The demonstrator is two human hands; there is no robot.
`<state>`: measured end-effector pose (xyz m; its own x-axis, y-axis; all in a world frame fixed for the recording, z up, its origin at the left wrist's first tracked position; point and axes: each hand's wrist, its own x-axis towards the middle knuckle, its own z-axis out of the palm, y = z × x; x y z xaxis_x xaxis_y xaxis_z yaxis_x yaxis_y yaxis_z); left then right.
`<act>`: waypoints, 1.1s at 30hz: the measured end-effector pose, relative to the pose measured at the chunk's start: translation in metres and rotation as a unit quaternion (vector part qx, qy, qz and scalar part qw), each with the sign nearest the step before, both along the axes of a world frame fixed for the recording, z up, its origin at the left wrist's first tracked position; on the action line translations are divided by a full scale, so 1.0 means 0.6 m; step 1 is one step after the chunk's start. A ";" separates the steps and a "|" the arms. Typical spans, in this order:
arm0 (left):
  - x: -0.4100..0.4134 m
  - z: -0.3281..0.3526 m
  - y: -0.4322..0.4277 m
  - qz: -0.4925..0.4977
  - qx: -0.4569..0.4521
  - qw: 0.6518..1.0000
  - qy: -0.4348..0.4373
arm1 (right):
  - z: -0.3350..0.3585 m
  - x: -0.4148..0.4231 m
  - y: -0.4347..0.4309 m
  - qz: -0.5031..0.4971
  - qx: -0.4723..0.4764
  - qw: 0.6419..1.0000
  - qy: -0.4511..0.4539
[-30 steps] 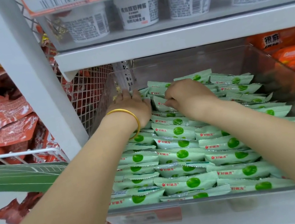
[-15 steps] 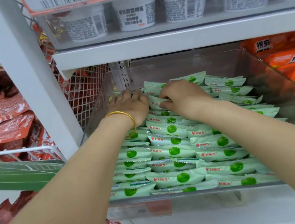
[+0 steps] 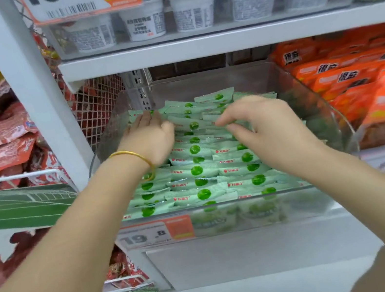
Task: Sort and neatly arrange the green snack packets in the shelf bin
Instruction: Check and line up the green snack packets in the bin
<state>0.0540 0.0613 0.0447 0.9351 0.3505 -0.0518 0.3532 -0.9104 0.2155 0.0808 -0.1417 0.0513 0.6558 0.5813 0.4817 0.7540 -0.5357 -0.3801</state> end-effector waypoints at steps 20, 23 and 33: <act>-0.100 -0.055 -0.028 -0.078 0.011 0.995 -0.069 | -0.021 -0.063 0.005 0.134 -0.134 0.980 0.060; -0.104 -0.047 -0.029 -0.079 -0.029 0.990 -0.116 | -0.027 -0.058 0.012 0.146 -0.145 0.978 0.046; -0.128 -0.047 -0.027 -0.109 -0.107 0.979 -0.134 | -0.040 -0.068 -0.002 0.155 -0.065 0.984 0.062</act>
<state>-0.0228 0.0452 0.0166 0.9766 0.1488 0.1554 0.0598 -0.8816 0.4682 0.0398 -0.1431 0.0271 0.4869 0.8133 0.3184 0.8408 -0.3378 -0.4230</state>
